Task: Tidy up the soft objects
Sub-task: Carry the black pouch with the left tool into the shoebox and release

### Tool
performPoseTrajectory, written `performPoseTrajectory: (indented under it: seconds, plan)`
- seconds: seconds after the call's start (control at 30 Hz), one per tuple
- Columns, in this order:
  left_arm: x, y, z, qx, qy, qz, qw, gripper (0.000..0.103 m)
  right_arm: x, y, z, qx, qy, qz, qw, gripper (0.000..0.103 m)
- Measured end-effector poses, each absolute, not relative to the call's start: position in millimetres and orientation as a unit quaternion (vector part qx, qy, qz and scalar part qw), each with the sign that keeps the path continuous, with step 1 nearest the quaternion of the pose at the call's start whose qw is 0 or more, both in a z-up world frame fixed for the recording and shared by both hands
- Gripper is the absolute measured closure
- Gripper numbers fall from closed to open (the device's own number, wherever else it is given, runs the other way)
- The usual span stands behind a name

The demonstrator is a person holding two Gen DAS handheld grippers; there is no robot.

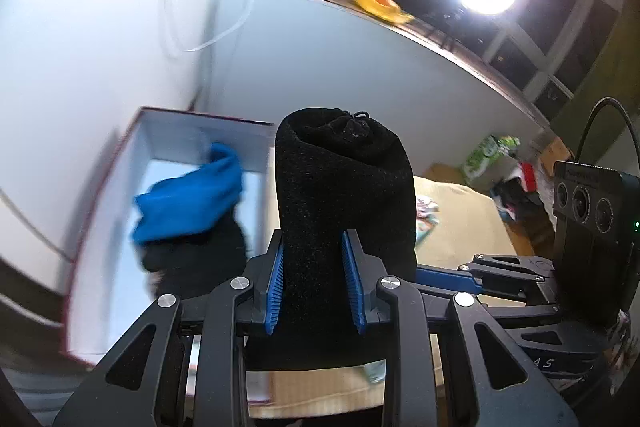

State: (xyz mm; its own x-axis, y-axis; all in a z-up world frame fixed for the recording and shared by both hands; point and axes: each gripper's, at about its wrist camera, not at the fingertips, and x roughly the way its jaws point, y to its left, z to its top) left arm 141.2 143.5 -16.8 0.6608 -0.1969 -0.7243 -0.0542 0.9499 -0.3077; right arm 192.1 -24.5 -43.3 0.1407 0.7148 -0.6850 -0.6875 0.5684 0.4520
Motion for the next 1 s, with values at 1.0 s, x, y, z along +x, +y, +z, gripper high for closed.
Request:
performPoseTrajectory:
  seconds: [1.0]
  plan:
    - [112, 243, -56, -0.099, 0.439, 0.119, 0.885, 0.076, 162, 115, -83, -0.037, 0.500, 0.491, 0.712, 0.066]
